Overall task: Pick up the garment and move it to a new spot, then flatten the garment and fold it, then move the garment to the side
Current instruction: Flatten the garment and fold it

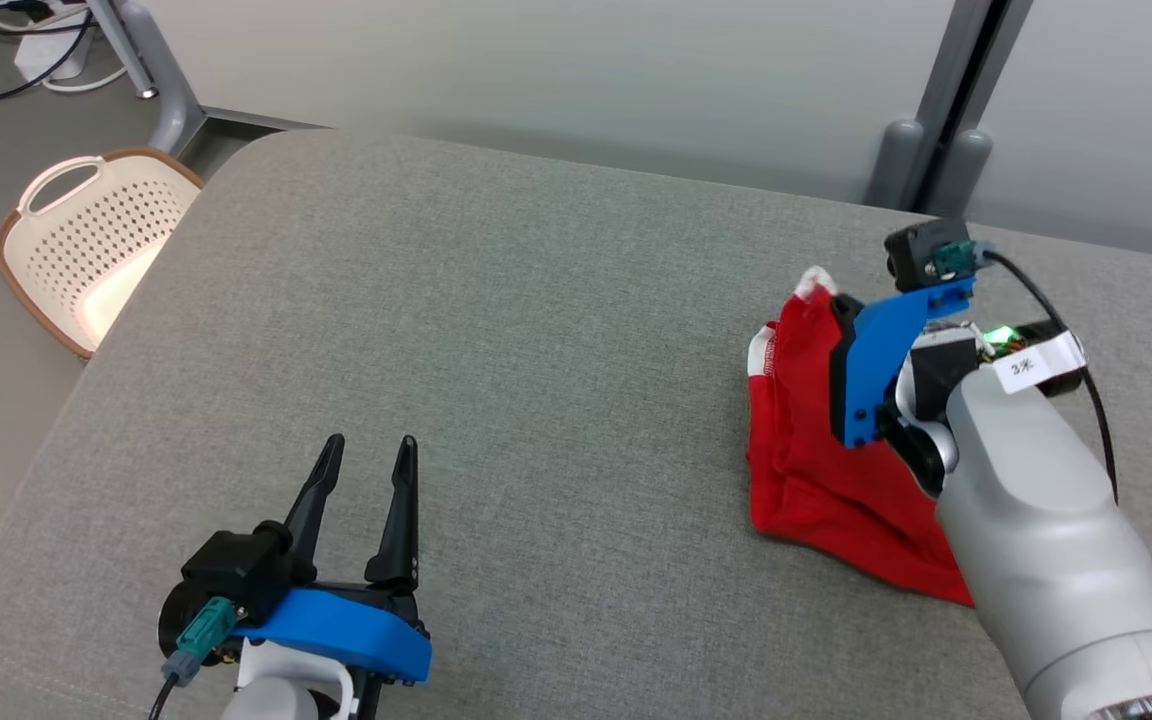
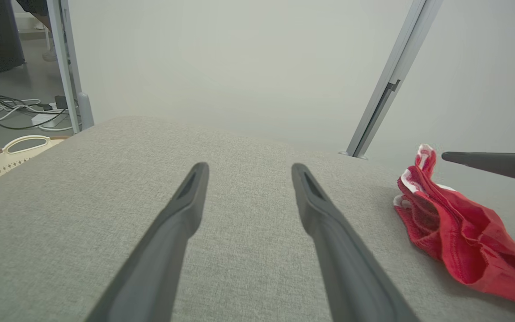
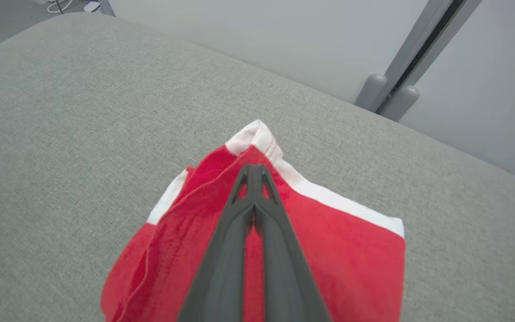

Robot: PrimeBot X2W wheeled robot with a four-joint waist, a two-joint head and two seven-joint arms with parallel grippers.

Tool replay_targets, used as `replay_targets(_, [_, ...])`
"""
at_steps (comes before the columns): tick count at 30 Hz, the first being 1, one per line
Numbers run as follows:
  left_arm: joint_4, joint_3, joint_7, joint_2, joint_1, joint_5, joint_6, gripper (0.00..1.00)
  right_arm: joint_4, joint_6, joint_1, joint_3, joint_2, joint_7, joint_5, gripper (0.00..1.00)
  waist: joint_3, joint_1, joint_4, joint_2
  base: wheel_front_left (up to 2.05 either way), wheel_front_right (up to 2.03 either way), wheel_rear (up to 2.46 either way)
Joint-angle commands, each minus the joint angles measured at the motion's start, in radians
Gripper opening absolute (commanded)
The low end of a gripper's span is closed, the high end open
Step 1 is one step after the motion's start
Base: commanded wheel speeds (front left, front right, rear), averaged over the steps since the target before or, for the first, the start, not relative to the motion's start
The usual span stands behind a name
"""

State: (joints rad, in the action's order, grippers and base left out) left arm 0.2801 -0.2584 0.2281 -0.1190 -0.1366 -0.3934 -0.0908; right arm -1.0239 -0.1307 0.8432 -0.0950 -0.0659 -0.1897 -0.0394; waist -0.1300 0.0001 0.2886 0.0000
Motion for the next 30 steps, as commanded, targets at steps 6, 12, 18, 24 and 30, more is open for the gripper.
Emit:
replay_targets(6, [0.004,0.014,0.01,-0.008,-0.017,-0.005,0.011,1.0,-0.042,0.0,0.072,0.012,0.014,0.135,-0.051,0.0,0.005,-0.0001,-0.014,0.0,0.0,0.0,0.0])
replay_targets(12, [-0.003,0.045,0.015,-0.029,0.01,-0.015,0.034,1.0,0.011,0.0,0.018,-0.018,0.014,0.306,-0.182,1.0,0.025,-0.0001,-0.092,0.0,0.0,0.0,0.0])
replay_targets(18, [-0.021,0.085,0.02,-0.057,0.049,-0.028,0.063,1.0,0.114,0.0,-0.082,-0.028,0.008,0.394,-0.205,1.0,0.05,-0.0001,-0.197,0.0,0.0,0.0,0.0])
replay_targets(24, [-0.041,0.131,0.023,-0.082,0.088,-0.037,0.094,1.0,0.279,0.0,-0.218,-0.012,-0.012,0.389,-0.179,1.0,0.059,-0.0001,-0.286,0.0,0.0,0.0,0.0])
replay_targets(30, [-0.072,0.15,0.023,-0.099,0.123,-0.036,0.119,1.0,0.491,0.0,-0.402,0.034,-0.01,0.332,-0.154,1.0,0.066,-0.0001,-0.339,0.0,0.0,0.0,0.0])
